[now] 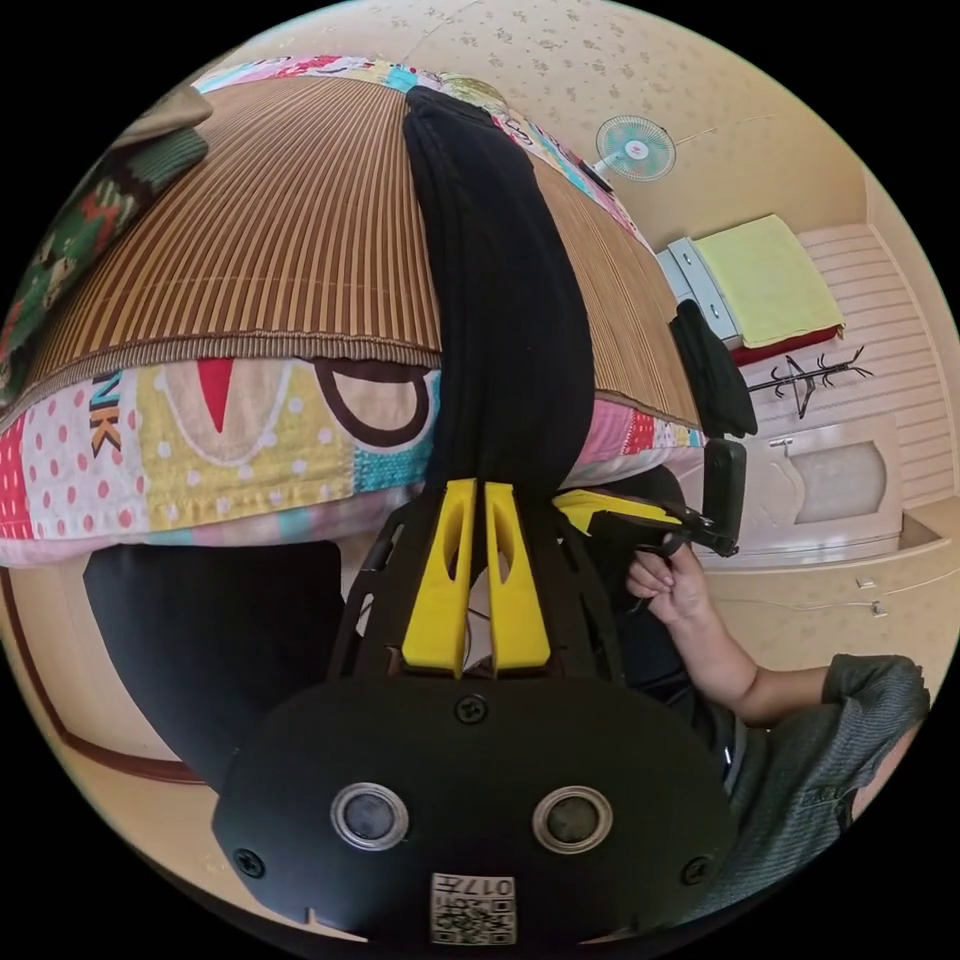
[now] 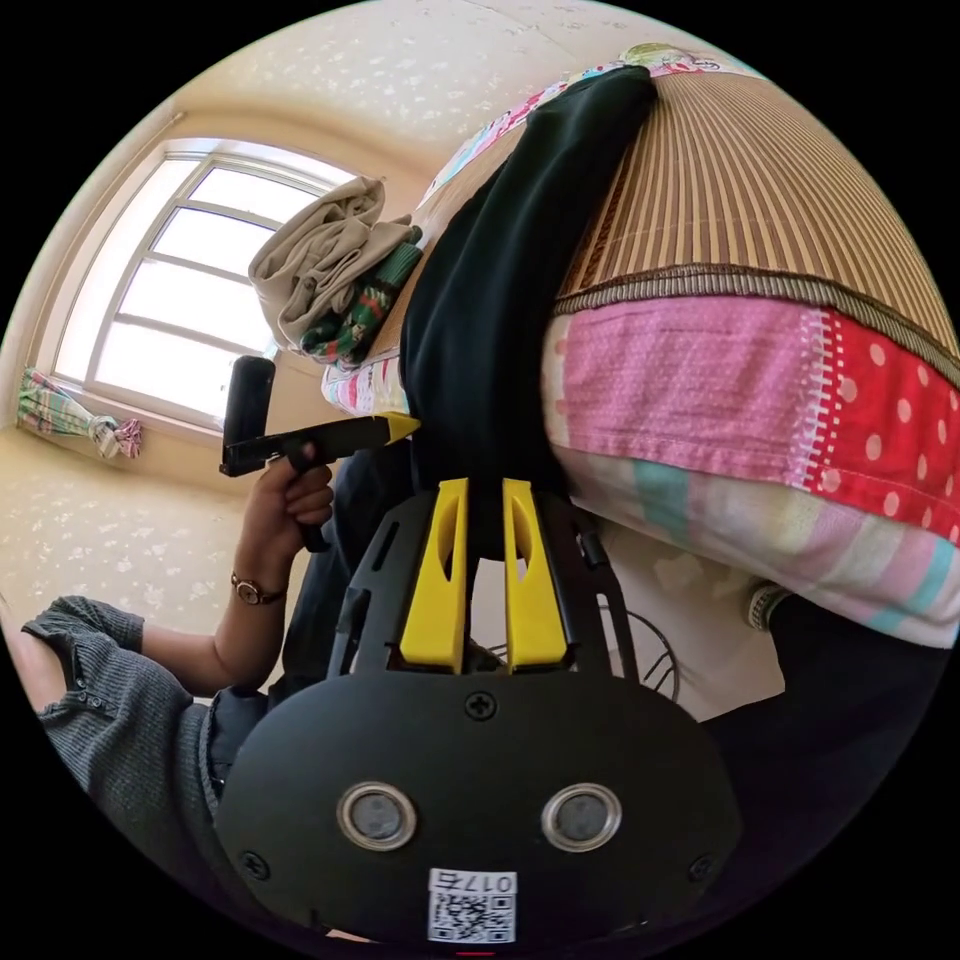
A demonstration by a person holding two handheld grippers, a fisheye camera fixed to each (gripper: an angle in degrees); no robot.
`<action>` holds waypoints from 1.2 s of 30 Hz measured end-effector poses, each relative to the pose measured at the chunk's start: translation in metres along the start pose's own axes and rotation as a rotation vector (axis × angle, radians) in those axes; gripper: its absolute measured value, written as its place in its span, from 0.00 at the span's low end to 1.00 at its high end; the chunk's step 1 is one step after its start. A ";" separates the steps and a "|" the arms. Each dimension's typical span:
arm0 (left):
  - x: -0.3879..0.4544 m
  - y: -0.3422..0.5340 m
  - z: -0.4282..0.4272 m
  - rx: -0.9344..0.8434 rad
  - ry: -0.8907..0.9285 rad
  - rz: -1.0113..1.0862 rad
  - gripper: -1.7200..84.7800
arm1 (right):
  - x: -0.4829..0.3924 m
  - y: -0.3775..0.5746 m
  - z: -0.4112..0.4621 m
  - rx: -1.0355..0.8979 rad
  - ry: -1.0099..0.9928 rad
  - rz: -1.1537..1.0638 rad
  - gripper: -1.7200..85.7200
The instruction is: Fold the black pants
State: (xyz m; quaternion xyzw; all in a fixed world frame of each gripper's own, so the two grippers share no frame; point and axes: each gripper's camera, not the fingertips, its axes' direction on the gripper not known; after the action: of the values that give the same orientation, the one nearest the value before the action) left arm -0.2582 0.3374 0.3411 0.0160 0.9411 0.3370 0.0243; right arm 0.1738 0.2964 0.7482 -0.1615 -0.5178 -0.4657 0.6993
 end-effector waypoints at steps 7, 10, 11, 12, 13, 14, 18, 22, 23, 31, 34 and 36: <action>-0.030 0.005 -0.007 0.042 0.463 -0.092 0.01 | -0.006 -0.009 0.001 -0.046 -0.037 -0.073 0.03; -0.044 0.013 -0.013 0.172 0.770 -0.066 0.01 | -0.017 -0.004 -0.030 0.086 -0.341 -0.213 0.03; -0.049 0.015 -0.012 0.182 0.789 -0.057 0.01 | -0.017 -0.001 -0.038 0.131 -0.384 -0.221 0.03; -0.052 0.016 -0.009 0.162 0.762 -0.065 0.01 | -0.014 0.001 -0.042 0.146 -0.342 -0.193 0.02; -0.057 0.016 -0.001 0.099 0.619 -0.110 0.01 | -0.013 0.002 -0.042 0.142 -0.298 -0.176 0.02; -0.061 0.018 0.005 0.061 0.457 -0.169 0.01 | -0.010 0.002 -0.039 0.114 -0.188 -0.136 0.02; -0.051 0.016 0.012 0.049 0.309 -0.183 0.01 | -0.012 0.002 -0.028 0.009 0.045 -0.097 0.03; -0.023 0.004 0.021 0.035 0.164 -0.143 0.02 | -0.024 -0.004 -0.024 0.015 0.115 -0.105 0.03; -0.018 0.000 0.024 0.025 0.140 -0.137 0.02 | -0.026 -0.007 -0.022 0.013 0.126 -0.095 0.03; -0.015 0.004 0.013 0.084 0.124 -0.120 0.07 | -0.027 -0.019 -0.035 0.080 0.170 -0.056 0.05; -0.014 0.010 -0.001 0.175 0.124 -0.098 0.08 | -0.022 -0.021 -0.043 0.106 0.158 -0.031 0.06; -0.012 0.008 -0.009 0.217 0.153 -0.063 0.08 | -0.022 -0.020 -0.052 0.158 0.157 -0.022 0.07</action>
State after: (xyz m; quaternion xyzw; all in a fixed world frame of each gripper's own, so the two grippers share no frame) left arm -0.2467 0.3377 0.3538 -0.0367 0.9711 0.2325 -0.0386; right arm 0.1868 0.2597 0.7025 -0.0630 -0.4982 -0.4422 0.7432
